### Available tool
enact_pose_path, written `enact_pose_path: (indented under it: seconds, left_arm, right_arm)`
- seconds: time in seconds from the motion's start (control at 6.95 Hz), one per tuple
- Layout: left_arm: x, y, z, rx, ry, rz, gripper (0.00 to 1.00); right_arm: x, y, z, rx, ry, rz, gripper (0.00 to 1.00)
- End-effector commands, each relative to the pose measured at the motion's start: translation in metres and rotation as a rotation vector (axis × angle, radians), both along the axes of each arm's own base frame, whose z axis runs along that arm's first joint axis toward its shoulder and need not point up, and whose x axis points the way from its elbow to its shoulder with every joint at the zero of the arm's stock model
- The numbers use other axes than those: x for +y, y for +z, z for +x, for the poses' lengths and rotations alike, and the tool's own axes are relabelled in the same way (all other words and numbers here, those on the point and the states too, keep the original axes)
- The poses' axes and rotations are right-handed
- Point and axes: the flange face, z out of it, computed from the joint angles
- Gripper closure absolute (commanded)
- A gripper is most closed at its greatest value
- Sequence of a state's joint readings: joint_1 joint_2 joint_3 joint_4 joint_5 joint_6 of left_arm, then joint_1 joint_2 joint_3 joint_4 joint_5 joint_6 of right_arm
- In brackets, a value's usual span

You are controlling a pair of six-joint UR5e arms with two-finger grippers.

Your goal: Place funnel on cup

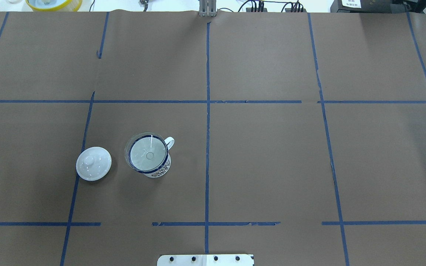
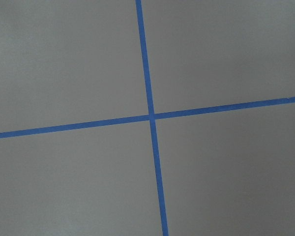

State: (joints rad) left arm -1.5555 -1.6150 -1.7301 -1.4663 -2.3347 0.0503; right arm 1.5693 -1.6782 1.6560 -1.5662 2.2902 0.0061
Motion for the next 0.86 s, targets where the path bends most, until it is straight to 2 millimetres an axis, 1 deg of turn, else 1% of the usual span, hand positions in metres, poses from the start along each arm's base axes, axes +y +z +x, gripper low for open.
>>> enact_pose_path:
  seconds: [0.0, 0.29, 0.43, 0.58, 0.72]
  left_arm:
    - [-0.017, -0.005, -0.002, 0.003, -0.005, 0.0, 0.0]
    - [-0.018, -0.001, -0.003, 0.004, -0.001, -0.004, 0.0]
    - [-0.018, -0.003, -0.003, 0.007, -0.001, 0.0, 0.0]
    - [-0.022, -0.011, -0.003, 0.007, -0.001, 0.017, 0.0]
    - [-0.022, -0.013, -0.003, 0.007, -0.001, 0.021, 0.0]
  right_arm:
    - [0.0, 0.0, 0.0, 0.0, 0.0, 0.001, 0.0]
    - [0.0, 0.0, 0.0, 0.0, 0.0, 0.001, 0.0]
    - [0.0, 0.0, 0.0, 0.0, 0.0, 0.001, 0.0]
    - [0.0, 0.0, 0.0, 0.0, 0.0, 0.001, 0.0]
    - [0.0, 0.0, 0.0, 0.0, 0.0, 0.001, 0.0]
